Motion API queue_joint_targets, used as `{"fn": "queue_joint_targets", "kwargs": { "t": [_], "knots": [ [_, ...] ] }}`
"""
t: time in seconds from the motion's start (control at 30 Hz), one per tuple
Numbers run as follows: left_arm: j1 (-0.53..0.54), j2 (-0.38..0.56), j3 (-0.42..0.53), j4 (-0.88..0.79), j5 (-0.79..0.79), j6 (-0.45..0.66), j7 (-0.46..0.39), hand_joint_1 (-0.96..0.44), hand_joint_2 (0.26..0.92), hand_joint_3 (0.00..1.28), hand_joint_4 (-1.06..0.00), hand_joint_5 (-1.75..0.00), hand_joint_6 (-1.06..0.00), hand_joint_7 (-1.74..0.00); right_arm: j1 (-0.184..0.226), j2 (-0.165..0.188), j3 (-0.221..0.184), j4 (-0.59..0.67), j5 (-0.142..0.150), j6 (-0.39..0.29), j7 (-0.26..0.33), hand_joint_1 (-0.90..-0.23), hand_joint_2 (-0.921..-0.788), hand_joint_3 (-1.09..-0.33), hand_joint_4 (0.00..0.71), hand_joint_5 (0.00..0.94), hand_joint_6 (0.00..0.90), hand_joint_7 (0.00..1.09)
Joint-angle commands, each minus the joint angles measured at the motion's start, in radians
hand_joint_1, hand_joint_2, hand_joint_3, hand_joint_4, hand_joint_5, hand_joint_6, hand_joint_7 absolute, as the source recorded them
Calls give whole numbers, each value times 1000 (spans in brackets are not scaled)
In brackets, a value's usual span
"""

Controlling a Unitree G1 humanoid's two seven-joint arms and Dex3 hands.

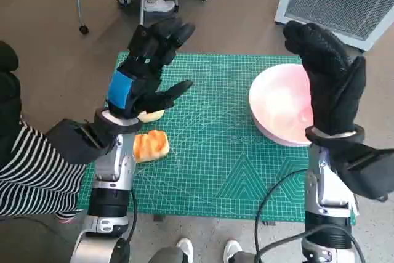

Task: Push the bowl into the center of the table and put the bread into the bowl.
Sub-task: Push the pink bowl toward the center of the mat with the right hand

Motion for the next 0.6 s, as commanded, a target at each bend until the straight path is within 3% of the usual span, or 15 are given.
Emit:
{"fn": "queue_joint_targets", "kwargs": {
  "t": [0.03,0.6],
  "knots": [
    [-19,3,-5,6,11,-18,5,-93,856,286,-158,-309,1,-789,22,5,1,4,15,20,5,-697,-921,-677,254,0,201,344],
    [-24,0,-17,-18,5,11,13,-82,861,284,-169,-314,1,-798,32,1,1,-14,17,33,-2,-697,-921,-673,254,0,208,344]
  ]
}}
